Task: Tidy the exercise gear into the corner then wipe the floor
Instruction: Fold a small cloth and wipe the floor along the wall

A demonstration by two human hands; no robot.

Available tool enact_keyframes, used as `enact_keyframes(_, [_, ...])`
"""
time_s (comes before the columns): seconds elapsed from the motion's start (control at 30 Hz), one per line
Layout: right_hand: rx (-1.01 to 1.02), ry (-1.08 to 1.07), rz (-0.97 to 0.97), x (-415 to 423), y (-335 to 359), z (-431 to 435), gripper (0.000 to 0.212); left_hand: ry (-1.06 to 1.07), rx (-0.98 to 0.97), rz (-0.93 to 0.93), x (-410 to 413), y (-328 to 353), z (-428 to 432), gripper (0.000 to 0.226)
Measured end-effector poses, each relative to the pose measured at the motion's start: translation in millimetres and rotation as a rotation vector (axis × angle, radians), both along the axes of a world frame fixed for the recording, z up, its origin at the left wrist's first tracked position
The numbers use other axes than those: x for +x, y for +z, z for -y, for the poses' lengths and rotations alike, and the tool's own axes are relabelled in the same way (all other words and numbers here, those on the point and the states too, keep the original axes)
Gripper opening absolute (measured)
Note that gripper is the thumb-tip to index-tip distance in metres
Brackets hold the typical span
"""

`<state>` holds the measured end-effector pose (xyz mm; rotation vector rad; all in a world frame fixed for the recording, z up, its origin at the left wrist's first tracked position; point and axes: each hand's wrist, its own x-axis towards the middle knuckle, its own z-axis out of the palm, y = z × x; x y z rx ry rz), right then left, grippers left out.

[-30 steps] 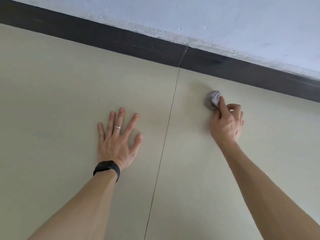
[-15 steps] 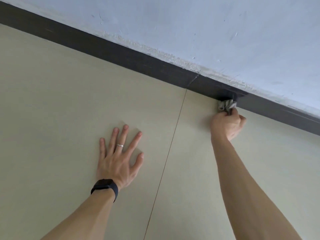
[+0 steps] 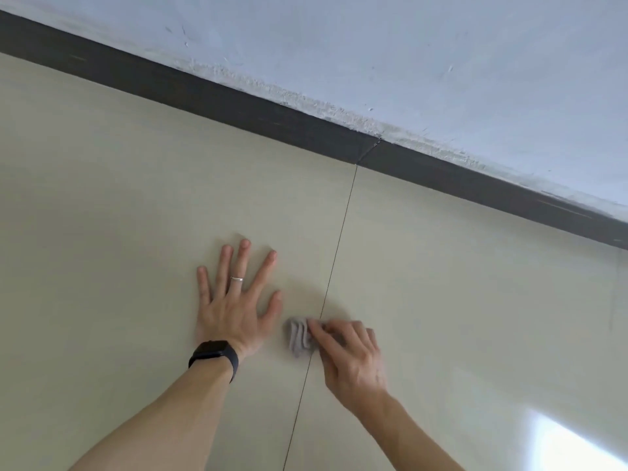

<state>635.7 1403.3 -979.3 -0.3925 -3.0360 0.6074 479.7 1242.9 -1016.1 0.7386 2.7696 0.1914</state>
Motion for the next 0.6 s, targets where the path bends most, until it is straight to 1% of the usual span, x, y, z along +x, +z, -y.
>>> enact_keyframes(0.07, [-0.012, 0.174, 0.021, 40, 4, 15, 0.046, -0.003, 0.013, 0.016, 0, 1, 0, 0.068])
enact_keyframes(0.13, [0.025, 0.292, 0.026, 29, 2, -4, 0.049, 0.006, -0.004, 0.043, 0, 1, 1, 0.068])
enact_keyframes(0.17, [0.078, 0.287, 0.010, 11, -1, -22, 0.048, 0.010, -0.011, 0.050, 0, 0, 2, 0.068])
enact_keyframes(0.2, [0.120, 0.203, -0.015, -11, -5, -44, 0.045, 0.008, -0.010, 0.048, 0, -1, 2, 0.067])
enact_keyframes(0.27, [0.167, -0.150, -0.045, -57, -7, -90, 0.037, -0.003, 0.011, 0.018, 0, -4, 3, 0.067])
enact_keyframes(0.3, [0.156, -0.319, -0.053, -73, -9, -102, 0.037, 0.001, 0.024, 0.002, 0, -4, 4, 0.066])
enact_keyframes(0.33, [0.138, -0.413, -0.050, -79, -12, -101, 0.038, 0.002, 0.029, -0.005, 0, -5, 4, 0.065])
enact_keyframes(0.37, [0.137, -0.437, -0.053, -76, -14, -85, 0.039, -0.003, 0.028, -0.008, 1, -6, 4, 0.064])
enact_keyframes(0.4, [0.136, -0.393, -0.062, -63, -14, -59, 0.041, -0.008, 0.024, -0.012, 1, -6, 4, 0.063])
enact_keyframes(0.43, [0.116, -0.274, -0.064, -39, -13, -26, 0.043, -0.010, 0.028, -0.016, 1, -5, 4, 0.063])
enact_keyframes(0.53, [0.001, 0.239, 0.036, 70, -6, 70, 0.054, -0.024, 0.065, -0.039, 1, -6, 5, 0.061])
enact_keyframes(0.6, [-0.030, 0.511, 0.083, 113, -3, 88, 0.052, -0.038, 0.053, -0.048, 1, -7, 7, 0.061])
